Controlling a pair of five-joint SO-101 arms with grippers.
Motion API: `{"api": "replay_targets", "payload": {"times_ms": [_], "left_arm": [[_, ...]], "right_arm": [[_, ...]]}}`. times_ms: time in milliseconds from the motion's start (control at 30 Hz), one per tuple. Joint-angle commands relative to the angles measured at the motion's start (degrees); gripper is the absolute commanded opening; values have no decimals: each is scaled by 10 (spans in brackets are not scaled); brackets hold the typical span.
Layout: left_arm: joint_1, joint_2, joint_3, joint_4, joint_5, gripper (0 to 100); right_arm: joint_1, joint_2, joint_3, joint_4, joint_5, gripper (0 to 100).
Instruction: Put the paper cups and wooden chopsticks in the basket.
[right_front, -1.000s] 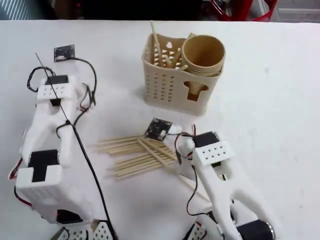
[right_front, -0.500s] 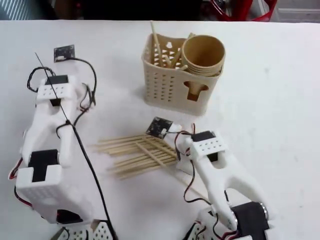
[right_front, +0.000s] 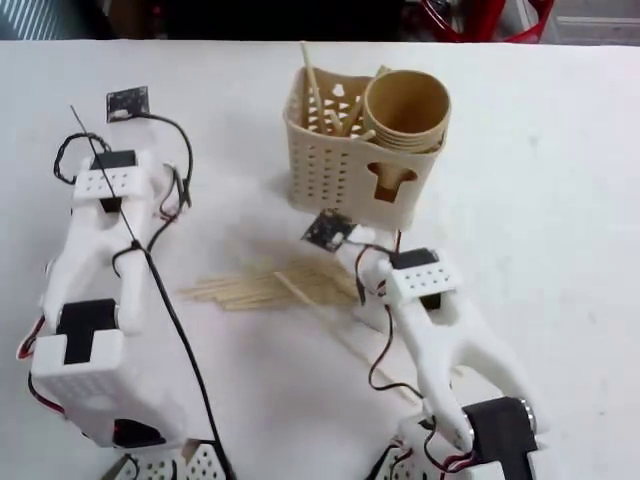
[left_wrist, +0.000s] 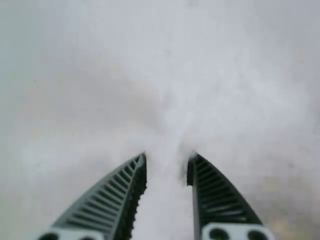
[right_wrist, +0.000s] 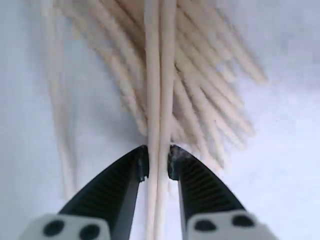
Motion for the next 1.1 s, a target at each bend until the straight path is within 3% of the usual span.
{"api": "replay_targets", "payload": {"times_ms": [0,300,467,567,700,867,1067], "left_arm": [[5,-5,0,-10,2,150],[5,-5,-4,-10,2,150],[6,-5,-4,-10,2,150],[6,-5,-4,-10,2,150],[6,-5,-4,-10,2,150],[6,-5,-3,-10,2,150],[7,-4,-3,-10,2,150]], "right_arm": [[1,-29,-71,39,-28,16],[0,-173,-173,148,-49,16],[0,-235,-206,156,-55,16],[-7,-276,-247,145,-105,16],[-26,-328,-304,82,-170,17],[-66,-364,-321,-78,-226,17],[-104,-308,-321,-237,-234,17]]}}
